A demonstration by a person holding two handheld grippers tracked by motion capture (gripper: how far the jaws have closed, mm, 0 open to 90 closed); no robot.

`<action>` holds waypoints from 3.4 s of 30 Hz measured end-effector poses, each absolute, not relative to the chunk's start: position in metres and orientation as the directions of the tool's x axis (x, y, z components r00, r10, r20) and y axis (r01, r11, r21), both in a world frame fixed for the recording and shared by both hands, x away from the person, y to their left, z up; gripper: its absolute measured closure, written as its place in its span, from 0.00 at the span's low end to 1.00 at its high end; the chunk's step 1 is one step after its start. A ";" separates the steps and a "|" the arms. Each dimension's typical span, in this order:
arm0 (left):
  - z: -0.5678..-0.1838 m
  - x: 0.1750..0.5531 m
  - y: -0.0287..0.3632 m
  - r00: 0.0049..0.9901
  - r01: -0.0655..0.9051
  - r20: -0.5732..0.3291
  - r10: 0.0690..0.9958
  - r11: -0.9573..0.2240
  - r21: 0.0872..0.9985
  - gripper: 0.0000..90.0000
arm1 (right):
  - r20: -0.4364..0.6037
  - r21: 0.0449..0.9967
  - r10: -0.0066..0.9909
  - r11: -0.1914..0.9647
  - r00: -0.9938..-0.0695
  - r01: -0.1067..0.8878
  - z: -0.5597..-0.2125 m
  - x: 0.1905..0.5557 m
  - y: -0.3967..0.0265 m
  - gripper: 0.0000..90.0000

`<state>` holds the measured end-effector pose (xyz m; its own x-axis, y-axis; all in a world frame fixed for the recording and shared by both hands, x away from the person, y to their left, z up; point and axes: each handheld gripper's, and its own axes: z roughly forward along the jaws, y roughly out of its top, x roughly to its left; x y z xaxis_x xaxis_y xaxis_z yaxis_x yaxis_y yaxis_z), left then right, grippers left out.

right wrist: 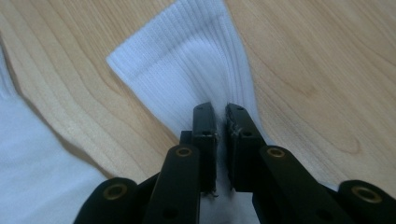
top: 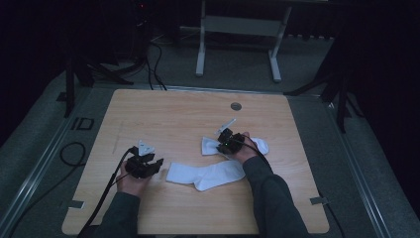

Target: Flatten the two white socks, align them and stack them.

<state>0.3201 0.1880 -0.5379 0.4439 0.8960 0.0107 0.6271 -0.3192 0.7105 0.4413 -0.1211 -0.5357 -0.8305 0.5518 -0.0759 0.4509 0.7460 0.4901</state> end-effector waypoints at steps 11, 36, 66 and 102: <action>-0.538 0.320 0.188 0.443 0.627 0.011 0.896 -0.319 0.710 0.64 | -0.114 0.530 0.537 0.745 -0.836 0.406 -0.508 0.431 -0.130 0.93; -0.538 0.320 0.187 0.443 0.627 0.013 0.897 -0.319 0.711 0.64 | -0.165 0.571 0.470 0.762 -0.867 0.304 -0.449 0.396 -0.114 0.93; -0.538 0.319 0.187 0.441 0.627 0.011 0.897 -0.317 0.711 0.64 | -0.105 0.570 0.405 0.773 -0.908 0.279 -0.431 0.355 -0.074 0.93; -0.538 0.317 0.185 0.453 0.620 0.015 0.891 -0.327 0.713 0.64 | 0.117 0.527 0.449 0.728 -0.886 0.439 -0.510 0.350 -0.043 0.91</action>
<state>0.3174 0.1845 -0.5381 0.4530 0.8914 0.0154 0.6196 -0.3272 0.7134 0.3497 -0.0428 -0.5104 -0.8859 0.4489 0.1173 0.4387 0.7280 0.5269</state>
